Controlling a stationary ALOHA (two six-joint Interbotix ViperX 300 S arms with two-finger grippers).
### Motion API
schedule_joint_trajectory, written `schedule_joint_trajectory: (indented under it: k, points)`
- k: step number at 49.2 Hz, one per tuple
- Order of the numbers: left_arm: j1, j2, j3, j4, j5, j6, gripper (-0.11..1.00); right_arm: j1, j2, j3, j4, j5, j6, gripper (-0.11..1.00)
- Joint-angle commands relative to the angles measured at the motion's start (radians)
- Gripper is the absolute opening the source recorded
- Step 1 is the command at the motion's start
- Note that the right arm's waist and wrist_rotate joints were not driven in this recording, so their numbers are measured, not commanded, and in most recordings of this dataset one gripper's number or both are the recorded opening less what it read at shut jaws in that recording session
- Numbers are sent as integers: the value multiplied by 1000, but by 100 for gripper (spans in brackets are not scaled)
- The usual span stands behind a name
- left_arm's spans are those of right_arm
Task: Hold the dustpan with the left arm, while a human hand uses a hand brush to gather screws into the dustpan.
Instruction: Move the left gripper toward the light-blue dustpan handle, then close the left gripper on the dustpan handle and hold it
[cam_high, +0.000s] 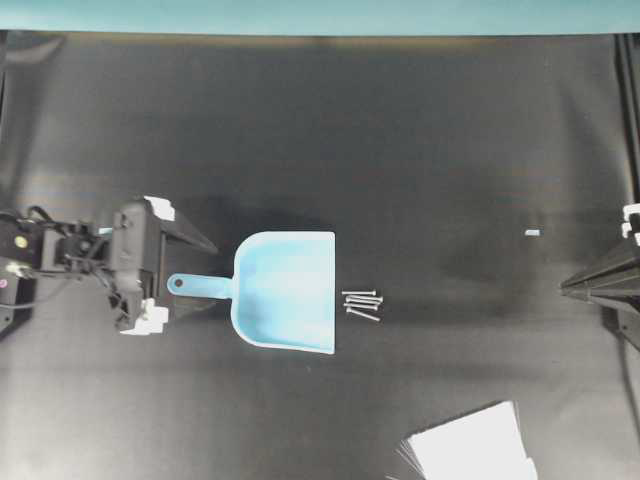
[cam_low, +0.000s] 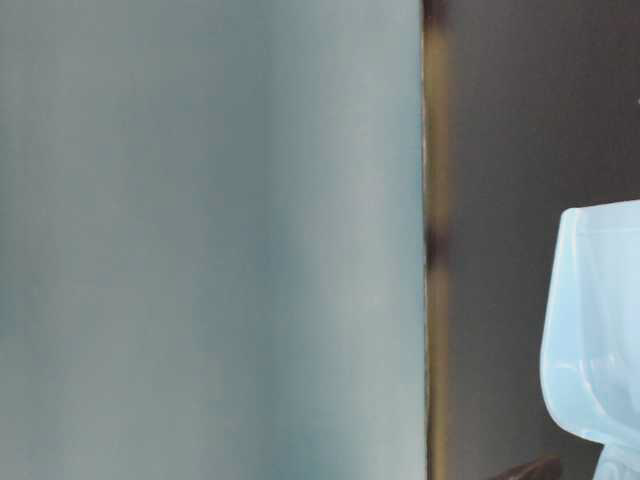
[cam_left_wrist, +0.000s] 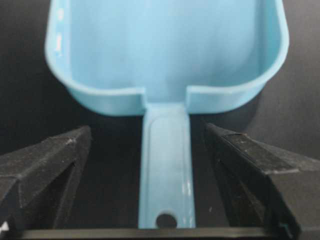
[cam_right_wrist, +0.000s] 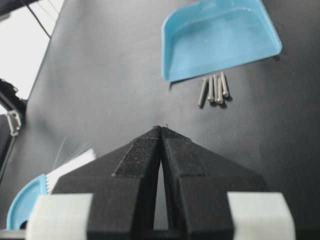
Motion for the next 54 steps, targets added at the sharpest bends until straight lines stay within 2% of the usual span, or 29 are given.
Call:
schedule_joint_trajectory:
  k: [1, 21, 28, 32, 40, 47, 54]
  points:
    - [-9, 34, -31, 3, -11, -3, 88, 0, 5, -3, 0, -11, 0, 0]
    - [-5, 86, -69, 3, -12, -5, 87, 0, 2, 0, 2, -11, 0, 0]
    - [-5, 100, -71, 3, -11, -8, 84, 0, -3, 0, 2, -8, -2, 0]
    - [-5, 103, -72, 3, -9, -31, 81, 0, -6, 0, 2, -8, -2, 0]
    - [-11, 103, -81, 3, 21, -109, 65, 0, -14, 0, 2, -6, 0, 0]
    - [-23, 103, -91, 3, 38, -114, 31, 0, -17, 0, 2, -6, -2, 0]
    - [-26, 97, -92, 3, 32, -115, 30, 0, -18, 2, 2, -6, 0, 0]
